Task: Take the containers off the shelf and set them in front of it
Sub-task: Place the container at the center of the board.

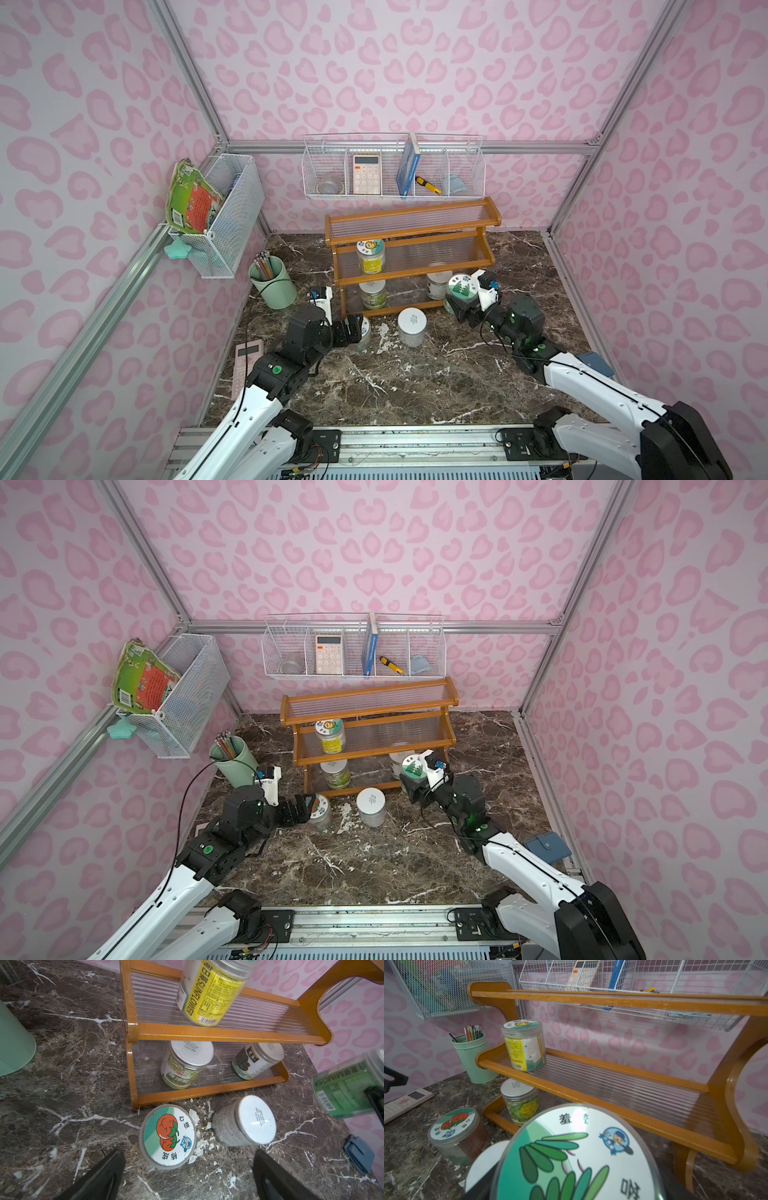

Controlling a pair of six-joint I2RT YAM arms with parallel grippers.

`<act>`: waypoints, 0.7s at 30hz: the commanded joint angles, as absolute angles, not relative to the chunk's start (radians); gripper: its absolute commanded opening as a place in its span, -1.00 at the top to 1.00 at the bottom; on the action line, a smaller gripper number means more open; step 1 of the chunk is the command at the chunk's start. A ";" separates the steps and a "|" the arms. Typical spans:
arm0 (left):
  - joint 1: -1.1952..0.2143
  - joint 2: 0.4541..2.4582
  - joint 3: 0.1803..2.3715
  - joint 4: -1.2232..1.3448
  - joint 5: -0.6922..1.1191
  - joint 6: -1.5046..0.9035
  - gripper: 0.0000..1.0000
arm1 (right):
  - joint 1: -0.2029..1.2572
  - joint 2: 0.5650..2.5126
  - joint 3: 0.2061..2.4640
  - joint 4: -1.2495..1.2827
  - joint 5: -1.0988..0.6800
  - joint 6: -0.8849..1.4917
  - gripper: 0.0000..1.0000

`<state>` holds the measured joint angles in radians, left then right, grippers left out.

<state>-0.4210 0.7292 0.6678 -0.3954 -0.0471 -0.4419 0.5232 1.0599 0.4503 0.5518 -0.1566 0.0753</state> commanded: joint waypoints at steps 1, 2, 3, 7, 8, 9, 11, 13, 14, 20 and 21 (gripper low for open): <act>-0.421 0.732 0.682 -0.411 -0.055 -0.439 -0.98 | 0.526 1.041 0.400 0.588 -0.105 0.130 -0.42; -0.420 0.732 0.685 -0.413 -0.055 -0.440 -0.99 | 0.526 1.038 0.382 0.595 -0.092 0.144 -0.42; -0.421 0.732 0.687 -0.415 -0.055 -0.439 -0.99 | 0.526 1.036 0.364 0.606 -0.078 0.156 -0.42; -0.421 0.727 0.686 -0.419 -0.057 -0.440 -0.99 | 0.525 1.052 0.317 0.632 -0.006 0.202 -0.40; -0.421 0.727 0.684 -0.419 -0.058 -0.440 -0.99 | 0.525 1.063 0.313 0.635 0.011 0.212 -0.40; -0.421 0.726 0.683 -0.420 -0.058 -0.440 -0.99 | 0.525 1.077 0.310 0.634 0.024 0.218 -0.40; -0.421 0.724 0.683 -0.422 -0.060 -0.442 -0.99 | 0.523 1.100 0.307 0.622 0.045 0.233 -0.39; -0.420 0.722 0.683 -0.423 -0.061 -0.441 -0.99 | 0.523 1.118 0.302 0.610 0.074 0.256 -0.39; -0.421 0.720 0.683 -0.425 -0.063 -0.440 -0.98 | 0.523 1.128 0.293 0.618 0.092 0.267 -0.39; -0.420 0.719 0.673 -0.417 -0.064 -0.443 -0.99 | 0.508 1.199 0.269 0.668 0.153 0.302 -0.37; -0.421 0.719 0.671 -0.417 -0.064 -0.443 -0.98 | 0.507 1.217 0.269 0.675 0.161 0.306 -0.37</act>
<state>-0.4210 0.7189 0.6746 -0.4171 -0.0578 -0.4419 0.5095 1.1942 0.2691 0.5945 0.1101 0.2779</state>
